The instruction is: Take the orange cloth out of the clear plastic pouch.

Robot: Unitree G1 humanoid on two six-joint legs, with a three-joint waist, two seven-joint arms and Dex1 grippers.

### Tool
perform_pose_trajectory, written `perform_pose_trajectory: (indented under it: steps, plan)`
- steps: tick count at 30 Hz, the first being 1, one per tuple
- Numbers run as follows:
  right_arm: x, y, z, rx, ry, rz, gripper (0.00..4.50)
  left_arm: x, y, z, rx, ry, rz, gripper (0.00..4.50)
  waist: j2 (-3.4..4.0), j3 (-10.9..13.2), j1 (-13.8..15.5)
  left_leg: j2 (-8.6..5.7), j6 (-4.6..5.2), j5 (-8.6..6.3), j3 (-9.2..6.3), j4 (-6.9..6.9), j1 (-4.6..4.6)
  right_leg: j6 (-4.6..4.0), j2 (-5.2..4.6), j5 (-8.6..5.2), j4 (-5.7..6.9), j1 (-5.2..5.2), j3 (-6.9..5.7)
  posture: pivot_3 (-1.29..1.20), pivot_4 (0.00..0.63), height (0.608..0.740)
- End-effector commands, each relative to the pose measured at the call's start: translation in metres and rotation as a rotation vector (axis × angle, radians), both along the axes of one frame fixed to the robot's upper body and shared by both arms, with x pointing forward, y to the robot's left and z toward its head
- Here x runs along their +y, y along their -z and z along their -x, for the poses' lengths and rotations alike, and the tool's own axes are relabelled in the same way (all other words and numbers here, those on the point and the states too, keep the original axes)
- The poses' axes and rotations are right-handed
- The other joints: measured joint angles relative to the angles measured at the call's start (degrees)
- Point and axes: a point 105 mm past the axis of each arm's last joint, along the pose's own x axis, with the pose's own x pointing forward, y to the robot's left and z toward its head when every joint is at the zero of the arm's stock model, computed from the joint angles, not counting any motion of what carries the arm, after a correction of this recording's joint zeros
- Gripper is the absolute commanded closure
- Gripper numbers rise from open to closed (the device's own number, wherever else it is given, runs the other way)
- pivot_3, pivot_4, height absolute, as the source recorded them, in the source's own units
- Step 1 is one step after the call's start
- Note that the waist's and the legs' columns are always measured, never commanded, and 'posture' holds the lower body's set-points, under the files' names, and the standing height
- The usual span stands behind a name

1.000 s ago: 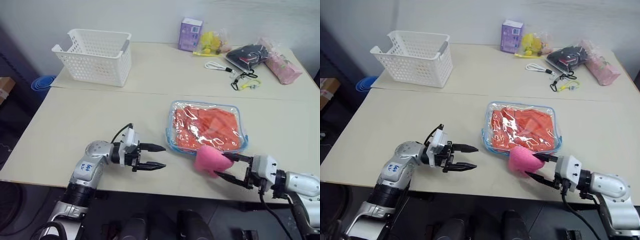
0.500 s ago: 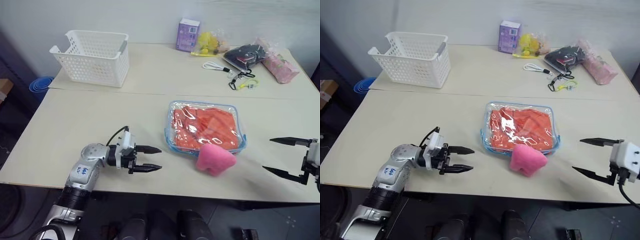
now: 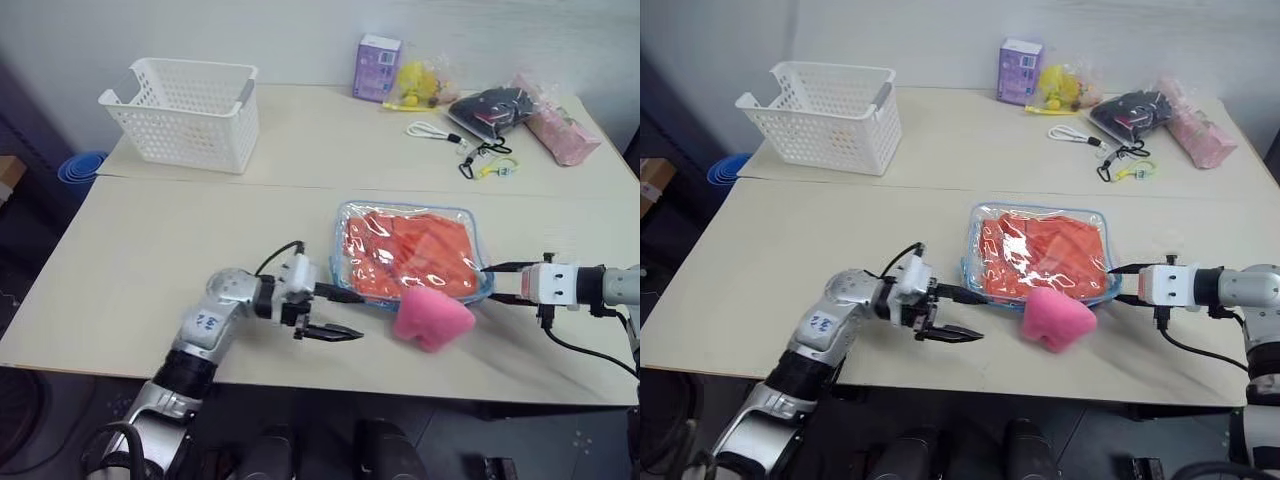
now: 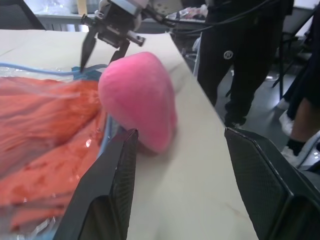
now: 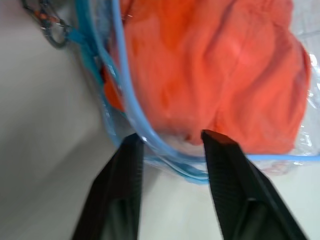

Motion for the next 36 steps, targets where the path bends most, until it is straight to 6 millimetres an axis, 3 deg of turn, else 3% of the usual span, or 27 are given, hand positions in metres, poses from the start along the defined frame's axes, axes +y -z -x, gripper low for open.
perform_pose_trajectory:
  steps: [1,3,7,11,18,21,28,34,36]
  plan:
    - [0.002,-0.008,-0.002,-0.035,-0.008,-0.030,4.03,-0.036,-0.003,-0.003,-0.058,0.004,-0.003,1.60,0.00,0.0,0.0,-0.01,0.00,0.00,0.00,0.03,-0.03,0.00,0.00,0.00,0.00,-0.01,0.00,0.00,0.150,0.740]
    - [0.003,-0.007,-0.001,-0.028,-0.006,-0.034,4.46,-0.053,-0.003,-0.008,-0.082,-0.021,-0.001,1.60,0.00,0.0,0.0,-0.01,0.00,0.00,0.00,0.05,-0.06,0.01,0.01,0.00,0.01,-0.02,-0.02,0.00,0.150,0.740]
    - [0.002,-0.004,0.001,-0.006,0.004,-0.046,4.46,-0.078,-0.002,-0.016,-0.092,-0.070,-0.017,1.60,0.00,0.0,0.0,0.00,0.00,0.00,0.01,0.04,-0.05,0.01,0.02,0.01,0.03,-0.04,-0.02,0.00,0.150,0.740]
    - [0.000,-0.003,0.002,0.005,0.014,-0.058,4.46,-0.089,0.008,-0.020,-0.124,-0.082,-0.067,1.60,0.00,0.0,0.0,0.00,-0.01,0.00,0.02,0.02,-0.05,0.01,0.02,0.01,0.04,-0.06,-0.01,0.00,0.150,0.740]
    - [-0.004,0.000,0.006,0.018,0.046,-0.085,4.46,-0.107,0.001,-0.001,-0.029,0.043,0.000,1.60,0.00,0.0,0.6,-0.01,-0.01,0.00,0.02,0.08,-0.08,0.02,0.00,0.01,0.02,-0.06,-0.02,0.00,0.150,0.740]
    - [-0.005,0.002,0.006,0.024,0.057,-0.092,4.50,-0.110,0.005,0.009,-0.022,0.112,-0.015,2.19,0.00,0.0,0.9,-0.01,-0.01,0.00,0.02,0.11,-0.07,0.02,0.01,0.01,0.03,-0.06,-0.02,0.00,0.150,0.740]
    - [-0.006,0.007,0.006,0.030,0.074,-0.101,4.50,-0.117,0.002,0.016,0.003,0.146,0.002,4.38,0.00,0.0,1.0,-0.01,-0.01,0.00,0.02,0.15,-0.09,0.02,0.01,0.01,0.03,-0.05,-0.01,0.00,0.150,0.740]
    - [-0.006,0.008,0.005,0.025,0.086,-0.110,4.50,-0.106,0.002,0.015,0.012,0.133,0.025,4.46,0.00,0.0,1.0,-0.01,-0.01,0.00,0.02,0.16,-0.09,0.02,0.01,0.01,0.04,-0.06,-0.01,0.00,0.150,0.740]
    - [-0.009,0.008,0.006,0.021,0.096,-0.113,4.50,-0.086,-0.001,0.006,-0.004,0.090,0.039,4.46,0.00,0.0,0.9,0.01,-0.01,0.00,0.02,0.15,-0.08,0.02,0.01,0.01,0.05,-0.06,0.00,0.00,0.150,0.740]
